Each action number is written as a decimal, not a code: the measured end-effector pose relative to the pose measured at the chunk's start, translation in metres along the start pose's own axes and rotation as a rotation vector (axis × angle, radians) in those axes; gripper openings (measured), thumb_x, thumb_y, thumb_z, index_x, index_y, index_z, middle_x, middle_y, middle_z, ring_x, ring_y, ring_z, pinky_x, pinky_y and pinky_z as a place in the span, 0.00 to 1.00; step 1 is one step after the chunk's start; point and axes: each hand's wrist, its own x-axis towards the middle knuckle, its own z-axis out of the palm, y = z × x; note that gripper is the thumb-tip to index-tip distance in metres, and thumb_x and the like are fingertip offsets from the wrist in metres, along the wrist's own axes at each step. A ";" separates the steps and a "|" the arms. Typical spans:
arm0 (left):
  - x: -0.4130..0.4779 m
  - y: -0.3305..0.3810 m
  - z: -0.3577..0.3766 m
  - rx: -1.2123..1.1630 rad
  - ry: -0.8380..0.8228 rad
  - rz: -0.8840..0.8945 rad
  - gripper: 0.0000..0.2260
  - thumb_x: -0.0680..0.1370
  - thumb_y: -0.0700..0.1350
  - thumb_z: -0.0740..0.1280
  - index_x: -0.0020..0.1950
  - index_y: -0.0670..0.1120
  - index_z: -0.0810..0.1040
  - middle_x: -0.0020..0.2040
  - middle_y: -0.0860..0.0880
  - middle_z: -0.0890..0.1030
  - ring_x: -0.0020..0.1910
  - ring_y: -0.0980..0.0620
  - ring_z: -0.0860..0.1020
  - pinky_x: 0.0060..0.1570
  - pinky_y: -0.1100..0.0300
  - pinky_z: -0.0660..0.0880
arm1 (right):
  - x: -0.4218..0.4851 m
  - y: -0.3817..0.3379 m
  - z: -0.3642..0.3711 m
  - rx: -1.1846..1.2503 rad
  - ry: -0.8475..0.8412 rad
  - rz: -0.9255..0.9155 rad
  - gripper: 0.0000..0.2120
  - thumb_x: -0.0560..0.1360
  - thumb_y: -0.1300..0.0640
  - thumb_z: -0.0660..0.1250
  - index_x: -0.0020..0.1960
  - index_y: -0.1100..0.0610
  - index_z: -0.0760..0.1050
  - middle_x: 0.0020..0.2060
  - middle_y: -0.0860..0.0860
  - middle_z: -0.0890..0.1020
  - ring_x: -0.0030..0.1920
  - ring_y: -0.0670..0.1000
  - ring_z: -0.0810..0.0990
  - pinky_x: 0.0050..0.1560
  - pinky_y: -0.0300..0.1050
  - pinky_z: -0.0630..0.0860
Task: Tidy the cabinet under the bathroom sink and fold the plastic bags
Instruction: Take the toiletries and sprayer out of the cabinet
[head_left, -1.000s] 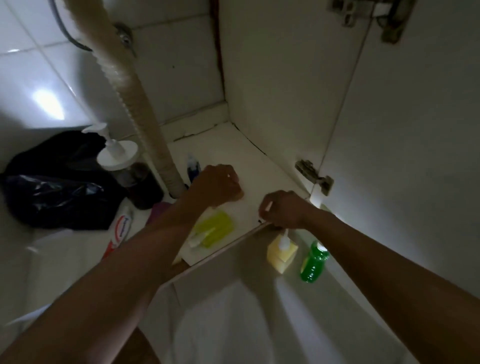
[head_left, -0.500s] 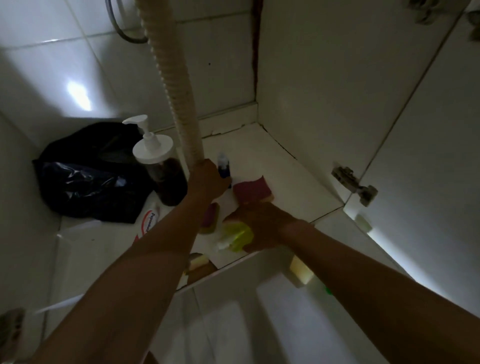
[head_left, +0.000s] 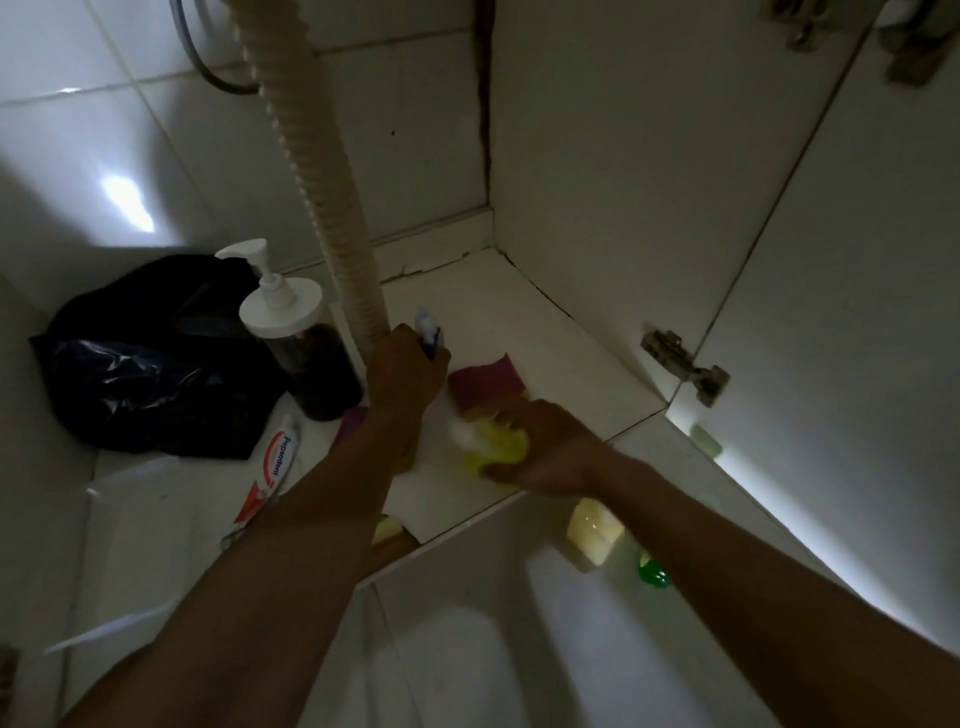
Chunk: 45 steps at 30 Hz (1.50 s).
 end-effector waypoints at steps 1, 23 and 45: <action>-0.005 0.004 -0.006 -0.035 0.031 0.002 0.17 0.80 0.54 0.65 0.51 0.39 0.78 0.38 0.47 0.77 0.35 0.50 0.75 0.35 0.60 0.66 | -0.008 0.003 -0.011 0.061 0.023 0.025 0.34 0.68 0.39 0.75 0.70 0.44 0.67 0.62 0.48 0.76 0.61 0.51 0.77 0.60 0.47 0.76; -0.174 0.011 0.055 0.283 -1.048 0.116 0.12 0.72 0.50 0.74 0.42 0.42 0.78 0.45 0.41 0.84 0.47 0.45 0.82 0.41 0.59 0.74 | -0.094 0.113 0.093 -0.002 -0.162 0.443 0.31 0.69 0.51 0.78 0.67 0.54 0.67 0.61 0.54 0.77 0.58 0.55 0.78 0.48 0.43 0.73; -0.207 -0.053 0.122 0.040 -0.634 -0.337 0.24 0.71 0.52 0.75 0.58 0.41 0.72 0.55 0.42 0.82 0.57 0.41 0.79 0.51 0.55 0.75 | -0.070 0.116 0.156 -0.004 0.185 0.479 0.21 0.81 0.54 0.62 0.73 0.49 0.65 0.56 0.56 0.81 0.55 0.58 0.82 0.55 0.52 0.79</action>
